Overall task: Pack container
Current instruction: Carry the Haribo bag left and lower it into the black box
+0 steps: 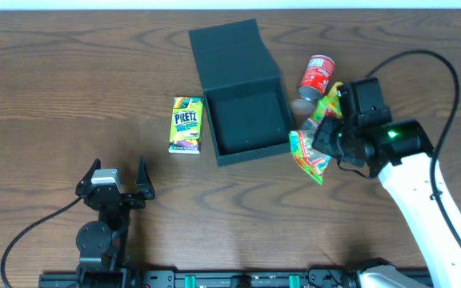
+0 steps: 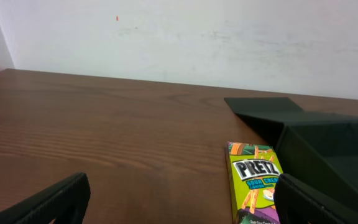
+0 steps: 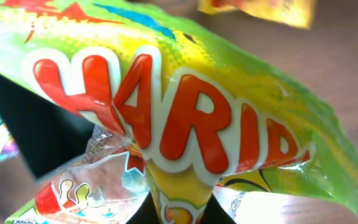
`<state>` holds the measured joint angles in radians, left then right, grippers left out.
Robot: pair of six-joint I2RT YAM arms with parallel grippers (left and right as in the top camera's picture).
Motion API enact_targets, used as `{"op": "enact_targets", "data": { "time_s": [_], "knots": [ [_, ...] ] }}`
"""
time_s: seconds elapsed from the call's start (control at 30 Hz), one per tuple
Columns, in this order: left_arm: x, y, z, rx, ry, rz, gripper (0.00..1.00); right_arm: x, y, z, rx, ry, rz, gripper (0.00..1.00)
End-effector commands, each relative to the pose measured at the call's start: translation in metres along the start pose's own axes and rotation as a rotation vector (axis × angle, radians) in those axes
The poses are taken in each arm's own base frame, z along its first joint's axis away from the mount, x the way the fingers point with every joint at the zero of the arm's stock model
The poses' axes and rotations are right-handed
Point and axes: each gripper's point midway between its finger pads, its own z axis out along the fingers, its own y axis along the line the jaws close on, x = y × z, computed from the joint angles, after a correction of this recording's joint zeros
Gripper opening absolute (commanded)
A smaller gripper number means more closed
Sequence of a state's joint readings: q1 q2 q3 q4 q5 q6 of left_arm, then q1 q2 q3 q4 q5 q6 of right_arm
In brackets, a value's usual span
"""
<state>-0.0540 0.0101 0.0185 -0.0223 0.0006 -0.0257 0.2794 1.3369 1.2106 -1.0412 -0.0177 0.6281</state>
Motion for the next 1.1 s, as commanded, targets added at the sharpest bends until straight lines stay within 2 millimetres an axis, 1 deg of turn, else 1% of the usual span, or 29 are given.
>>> {"op": "enact_targets", "data": {
  "time_s": [0.0, 0.1, 0.13, 0.2, 0.23, 0.37, 0.53, 0.67, 0.7, 0.8, 0.9, 0.93, 0.97, 1.0, 1.03, 1.07],
  "knots": [
    [0.018, 0.004, 0.0, -0.017, 0.06, 0.007, 0.95, -0.009, 0.025, -0.003, -0.014, -0.004, -0.205, 0.07],
    [0.018, 0.004, 0.0, -0.017, 0.06, 0.007, 0.95, -0.014, 0.049, 0.003, -0.027, 0.009, -0.347, 0.08],
    [0.018, 0.004, 0.0, -0.017, 0.06, 0.007, 0.95, -0.015, 0.057, 0.005, -0.032, 0.011, -0.39, 0.11],
    [0.018, 0.004, 0.0, -0.017, 0.06, 0.007, 0.95, -0.017, 0.073, 0.01, -0.042, 0.017, -0.47, 0.11],
    [0.018, 0.004, 0.0, -0.017, 0.06, 0.007, 0.95, -0.018, 0.085, 0.014, -0.048, 0.022, -0.536, 0.11],
    [0.018, 0.004, 0.0, -0.017, 0.06, 0.007, 0.95, -0.018, 0.105, 0.027, -0.048, 0.047, -0.645, 0.14],
    [0.018, 0.004, 0.0, -0.017, 0.06, 0.007, 0.95, -0.019, 0.116, 0.045, -0.038, 0.085, -0.769, 0.13],
    [0.018, 0.004, 0.0, -0.017, 0.06, 0.007, 0.95, -0.023, 0.121, 0.052, -0.04, 0.083, -0.78, 0.11],
    [0.018, 0.004, 0.0, -0.017, 0.06, 0.007, 0.95, -0.024, 0.122, 0.052, -0.042, 0.078, -0.782, 0.12],
    [0.018, 0.004, 0.0, -0.017, 0.06, 0.007, 0.95, -0.023, 0.121, 0.052, -0.039, 0.083, -0.809, 0.13],
    [0.018, 0.004, 0.0, -0.017, 0.06, 0.007, 0.95, -0.022, 0.109, 0.05, 0.014, 0.098, -0.822, 0.15],
    [0.018, 0.004, 0.0, -0.017, 0.06, 0.007, 0.95, -0.022, 0.104, 0.05, 0.037, 0.107, -0.823, 0.18],
    [0.018, 0.004, 0.0, -0.017, 0.06, 0.007, 0.95, -0.021, 0.1, 0.049, 0.057, 0.119, -0.825, 0.24],
    [0.018, 0.004, 0.0, -0.017, 0.06, 0.007, 0.95, -0.019, 0.096, 0.049, 0.072, 0.129, -0.825, 0.44],
    [0.018, 0.004, 0.0, -0.017, 0.06, 0.007, 0.95, -0.019, 0.093, 0.05, 0.079, 0.137, -0.824, 0.56],
    [0.018, 0.004, 0.0, -0.017, 0.06, 0.007, 0.95, -0.02, 0.091, 0.05, 0.083, 0.139, -0.82, 0.61]
  ]
}}
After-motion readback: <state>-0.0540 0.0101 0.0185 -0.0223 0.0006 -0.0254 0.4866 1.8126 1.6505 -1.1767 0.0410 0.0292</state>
